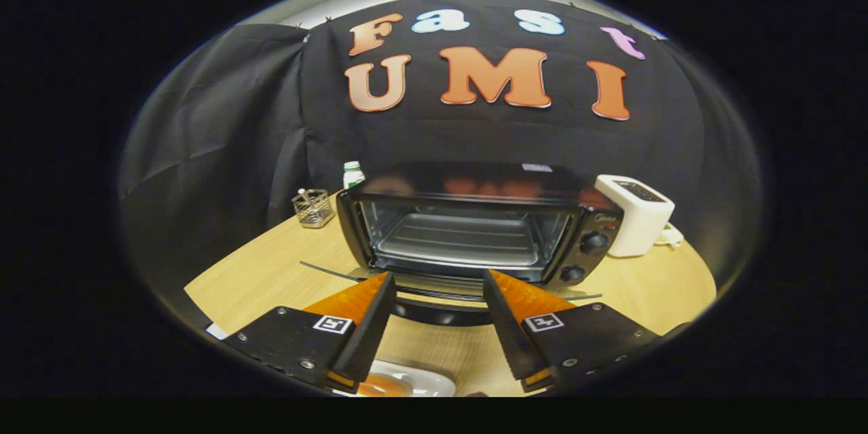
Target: Open the toaster oven, put the food inside, and close the toaster oven door.
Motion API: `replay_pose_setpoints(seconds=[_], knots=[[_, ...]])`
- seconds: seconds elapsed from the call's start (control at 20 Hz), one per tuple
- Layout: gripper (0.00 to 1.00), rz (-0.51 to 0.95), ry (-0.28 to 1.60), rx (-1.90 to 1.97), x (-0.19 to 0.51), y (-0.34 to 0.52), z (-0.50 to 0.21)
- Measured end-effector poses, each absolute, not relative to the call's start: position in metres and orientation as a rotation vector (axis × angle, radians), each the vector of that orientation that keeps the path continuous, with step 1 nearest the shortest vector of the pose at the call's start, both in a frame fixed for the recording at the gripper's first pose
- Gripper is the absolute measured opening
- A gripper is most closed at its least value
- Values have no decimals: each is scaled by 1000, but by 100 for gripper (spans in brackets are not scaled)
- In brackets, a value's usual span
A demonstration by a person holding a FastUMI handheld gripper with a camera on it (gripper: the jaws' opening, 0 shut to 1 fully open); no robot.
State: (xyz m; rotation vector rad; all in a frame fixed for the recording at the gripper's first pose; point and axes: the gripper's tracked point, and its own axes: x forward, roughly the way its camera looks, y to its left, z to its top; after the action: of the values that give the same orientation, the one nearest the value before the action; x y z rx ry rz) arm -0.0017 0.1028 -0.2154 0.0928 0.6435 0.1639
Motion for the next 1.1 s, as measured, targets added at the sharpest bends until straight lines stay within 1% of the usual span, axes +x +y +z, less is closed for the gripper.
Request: replay_pose_setpoints(seconds=[0.15, 0.35, 0.65, 0.85, 1.0, 1.1], knots=[[77, 197, 695, 182, -11, 109, -229], [76, 176, 753, 185, -19, 105, -259], [74, 172, 742, 156, -25, 103, -278], [74, 168, 827, 169, -41, 103, -307], [74, 159, 797, 178, -39, 103, -306], [72, 155, 796, 166, -42, 102, -307]])
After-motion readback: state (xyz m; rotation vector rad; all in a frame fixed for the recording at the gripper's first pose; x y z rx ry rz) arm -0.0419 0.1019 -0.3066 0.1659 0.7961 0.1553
